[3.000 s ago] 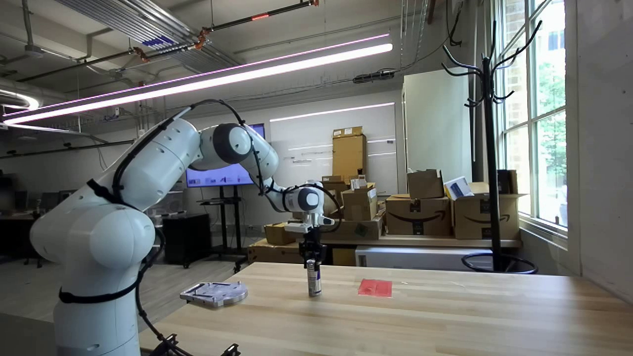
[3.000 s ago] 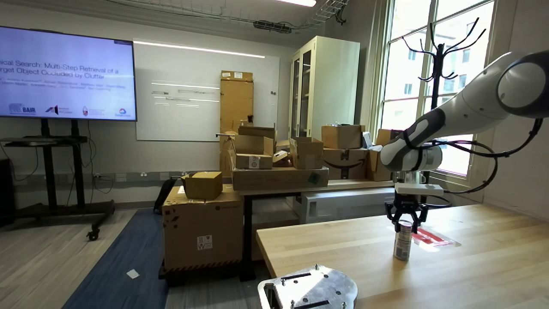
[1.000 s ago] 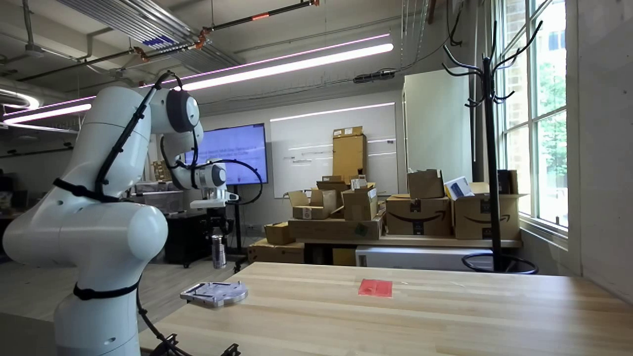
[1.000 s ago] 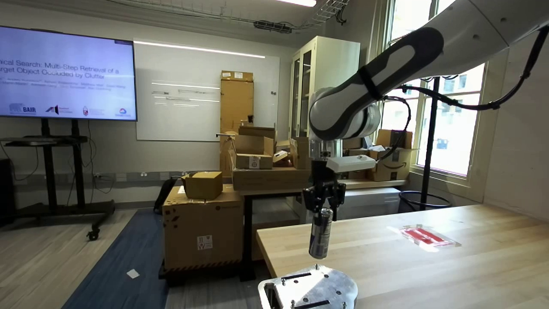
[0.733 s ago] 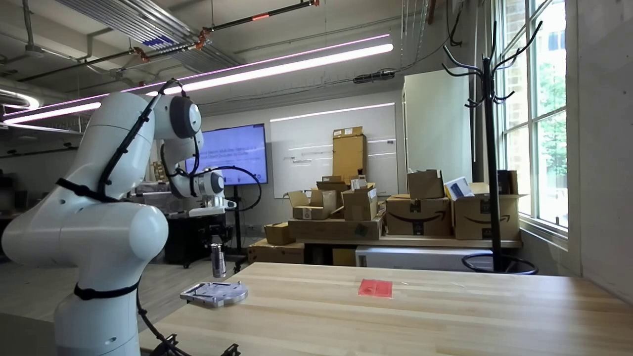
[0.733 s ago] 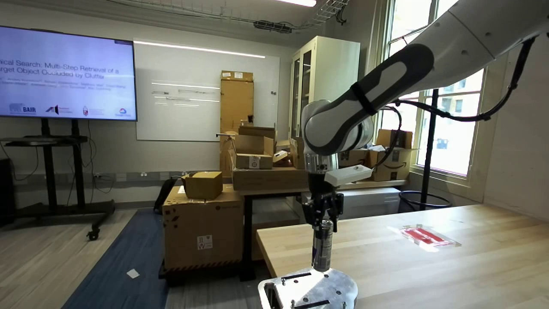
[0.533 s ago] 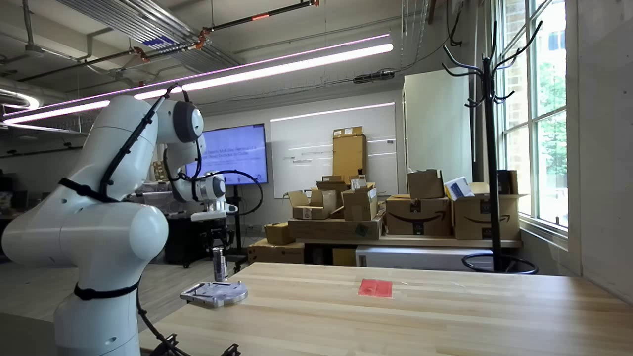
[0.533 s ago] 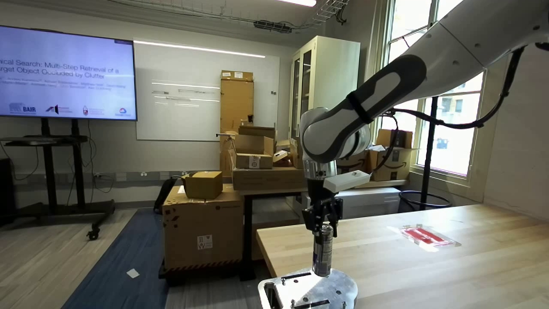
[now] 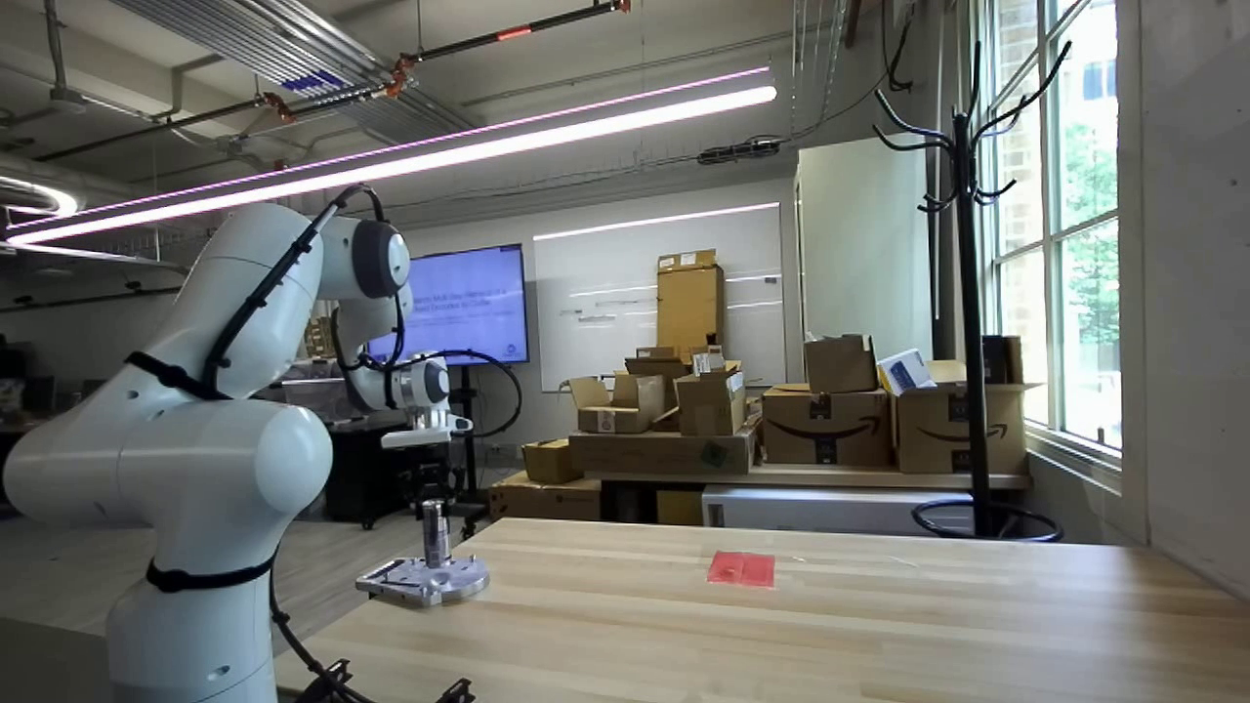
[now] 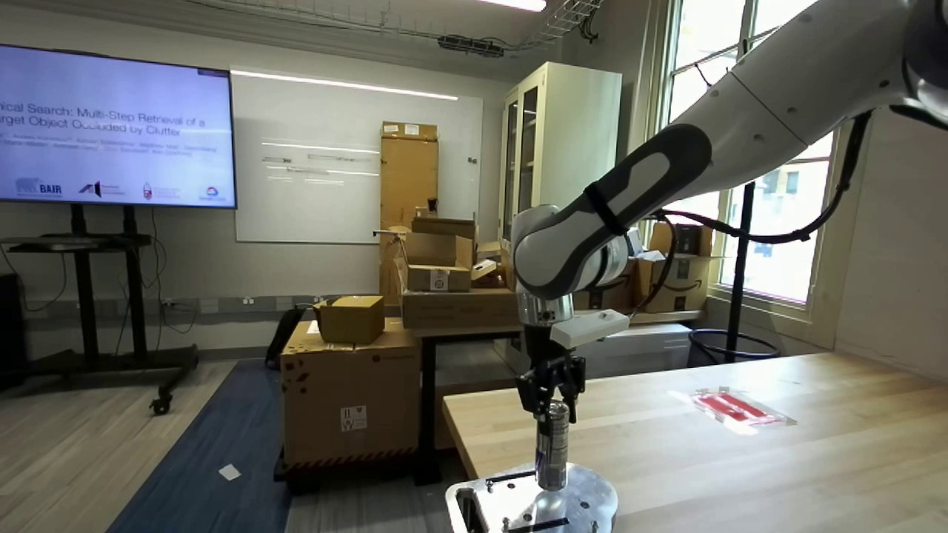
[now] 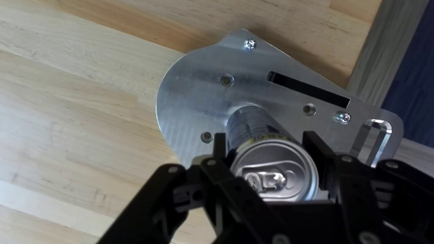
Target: Put the can on the silver platform
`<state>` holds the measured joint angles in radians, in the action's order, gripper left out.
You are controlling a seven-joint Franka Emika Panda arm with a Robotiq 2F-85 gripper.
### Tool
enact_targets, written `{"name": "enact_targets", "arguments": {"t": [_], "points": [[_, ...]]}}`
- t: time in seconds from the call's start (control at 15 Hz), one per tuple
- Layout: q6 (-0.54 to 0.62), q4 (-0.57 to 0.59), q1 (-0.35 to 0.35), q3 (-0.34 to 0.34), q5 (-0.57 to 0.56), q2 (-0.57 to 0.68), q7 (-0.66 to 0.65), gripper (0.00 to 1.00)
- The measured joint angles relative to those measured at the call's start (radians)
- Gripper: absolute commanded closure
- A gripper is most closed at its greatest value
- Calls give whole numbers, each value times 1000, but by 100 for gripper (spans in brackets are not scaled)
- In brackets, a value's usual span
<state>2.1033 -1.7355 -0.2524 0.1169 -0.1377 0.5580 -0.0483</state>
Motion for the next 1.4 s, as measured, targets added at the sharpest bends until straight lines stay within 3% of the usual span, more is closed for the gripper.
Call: {"name": "enact_targets", "arguments": {"t": [0.47,0.53,0.73,1.07,1.4], "points": [[0,18,0,1,0,30,0,67],[0,18,0,2,0,32,0,20],[-1,18,0,2,0,36,0,3],[-7,23,-2,6,1,19,0,0],[-31,7,2,10,9,-121,-4,0]]}}
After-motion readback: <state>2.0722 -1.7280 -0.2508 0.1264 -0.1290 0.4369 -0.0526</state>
